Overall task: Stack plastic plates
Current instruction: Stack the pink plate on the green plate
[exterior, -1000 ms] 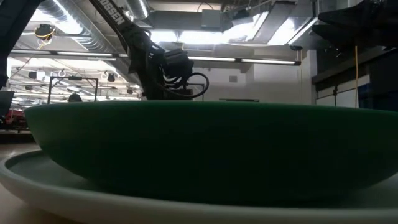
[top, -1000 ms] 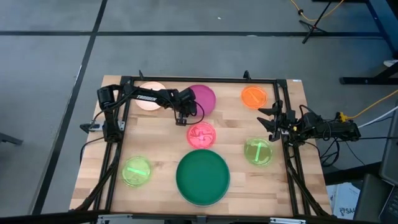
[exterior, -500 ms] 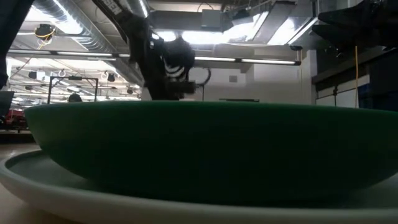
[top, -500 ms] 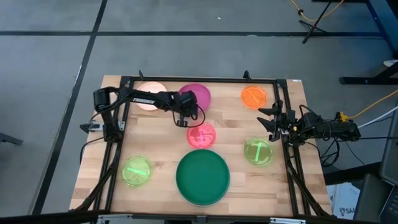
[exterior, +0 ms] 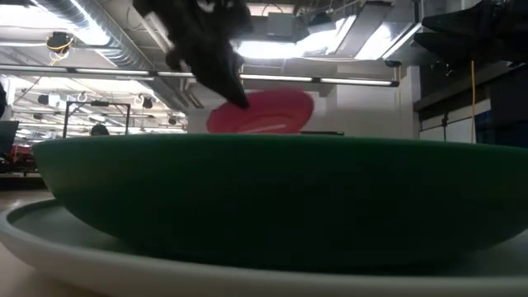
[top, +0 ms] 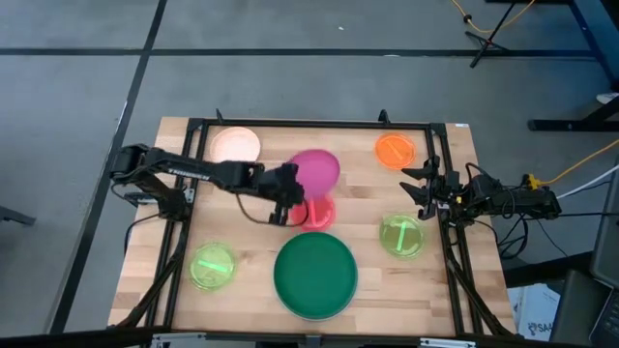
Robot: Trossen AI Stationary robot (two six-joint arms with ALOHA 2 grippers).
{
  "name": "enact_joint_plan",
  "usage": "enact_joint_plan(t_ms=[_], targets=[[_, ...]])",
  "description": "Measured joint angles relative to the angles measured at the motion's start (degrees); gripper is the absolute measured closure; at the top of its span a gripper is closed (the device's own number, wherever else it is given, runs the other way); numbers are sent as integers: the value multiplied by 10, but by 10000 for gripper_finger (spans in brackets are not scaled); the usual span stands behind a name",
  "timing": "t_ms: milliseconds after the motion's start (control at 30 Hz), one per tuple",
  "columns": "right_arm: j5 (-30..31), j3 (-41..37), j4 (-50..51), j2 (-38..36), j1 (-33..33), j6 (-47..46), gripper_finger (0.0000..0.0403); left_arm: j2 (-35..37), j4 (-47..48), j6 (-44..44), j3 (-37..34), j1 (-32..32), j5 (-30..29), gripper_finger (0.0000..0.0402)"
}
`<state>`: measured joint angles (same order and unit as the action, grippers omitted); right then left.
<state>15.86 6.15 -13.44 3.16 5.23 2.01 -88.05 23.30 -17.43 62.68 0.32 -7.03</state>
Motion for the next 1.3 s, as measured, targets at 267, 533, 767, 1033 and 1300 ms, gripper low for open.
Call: enact_joint_plan(t_ms=[267, 533, 767, 1033, 1300], targets=[[0, 0, 5, 0, 0, -3, 214, 4, -8, 105, 0, -126, 54, 394], [16, 0, 4, 0, 0, -2, 214, 4, -89, 172, 0, -250, 55, 394], [16, 0, 3, 0, 0, -2, 214, -24, -143, 185, 0, -289, 48, 394], [17, 0, -2, 0, 0, -2, 214, -81, -141, 202, 0, -291, 51, 381], [17, 0, -1, 0, 0, -5, 214, -95, -146, 220, 0, -291, 48, 379]])
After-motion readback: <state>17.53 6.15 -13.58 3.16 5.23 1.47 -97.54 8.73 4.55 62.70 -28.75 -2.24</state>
